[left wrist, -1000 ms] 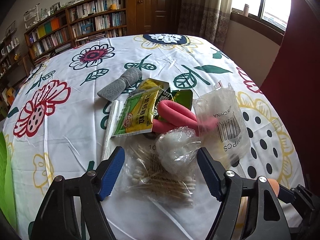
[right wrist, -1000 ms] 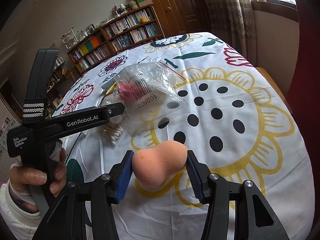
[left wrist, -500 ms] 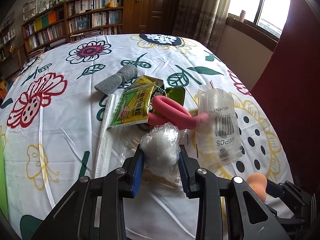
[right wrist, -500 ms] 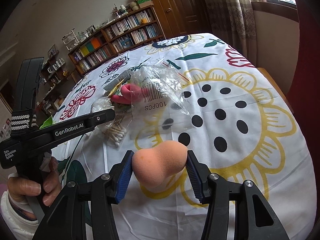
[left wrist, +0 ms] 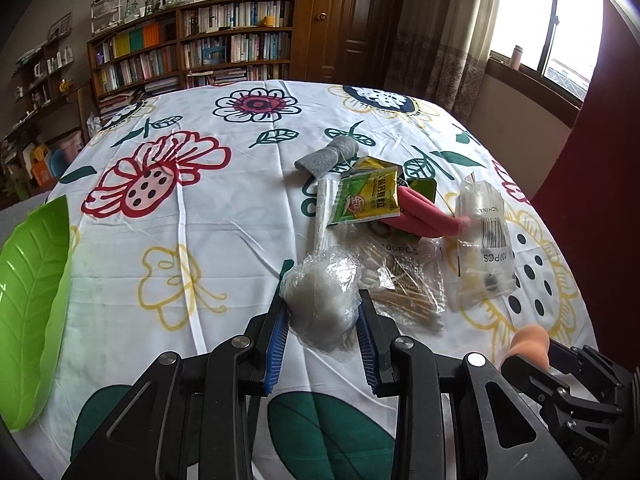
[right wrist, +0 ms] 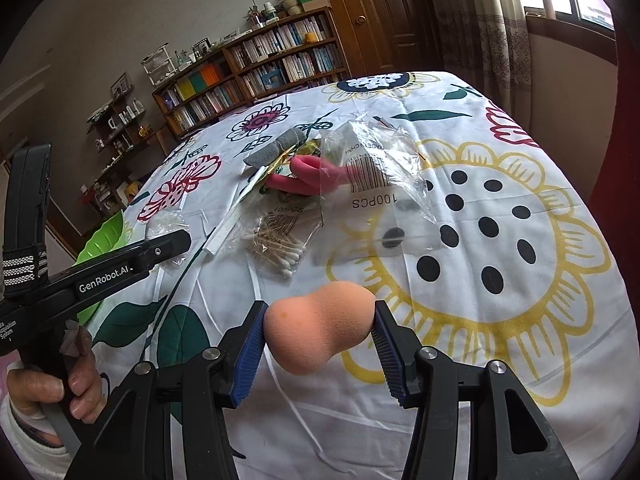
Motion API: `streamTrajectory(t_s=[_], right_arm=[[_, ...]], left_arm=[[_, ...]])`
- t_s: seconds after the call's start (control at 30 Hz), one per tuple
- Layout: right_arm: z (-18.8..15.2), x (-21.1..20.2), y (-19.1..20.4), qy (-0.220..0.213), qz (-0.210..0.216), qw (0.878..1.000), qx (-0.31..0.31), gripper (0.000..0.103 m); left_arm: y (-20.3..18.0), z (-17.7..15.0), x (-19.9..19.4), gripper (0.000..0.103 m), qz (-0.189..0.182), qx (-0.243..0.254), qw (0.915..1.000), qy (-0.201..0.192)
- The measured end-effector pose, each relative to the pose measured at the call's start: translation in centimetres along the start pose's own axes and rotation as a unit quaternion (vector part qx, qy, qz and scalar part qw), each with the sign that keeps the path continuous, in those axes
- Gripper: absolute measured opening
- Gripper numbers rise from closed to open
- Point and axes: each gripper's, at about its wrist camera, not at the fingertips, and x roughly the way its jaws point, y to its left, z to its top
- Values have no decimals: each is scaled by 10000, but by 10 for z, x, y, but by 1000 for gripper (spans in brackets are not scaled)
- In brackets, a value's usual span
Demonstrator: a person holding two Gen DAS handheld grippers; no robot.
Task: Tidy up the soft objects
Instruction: 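Carry the cotton bag into the green leaf plate and open the left gripper while the right carries the sponge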
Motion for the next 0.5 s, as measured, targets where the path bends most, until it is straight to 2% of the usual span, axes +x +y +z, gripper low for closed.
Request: streamTrajectory(t_s=[0.5], right_arm=[[0,19,75,181,215,9972,-698,55]], left_arm=[[86,-15,-38,33,509,-606,9963,-339]])
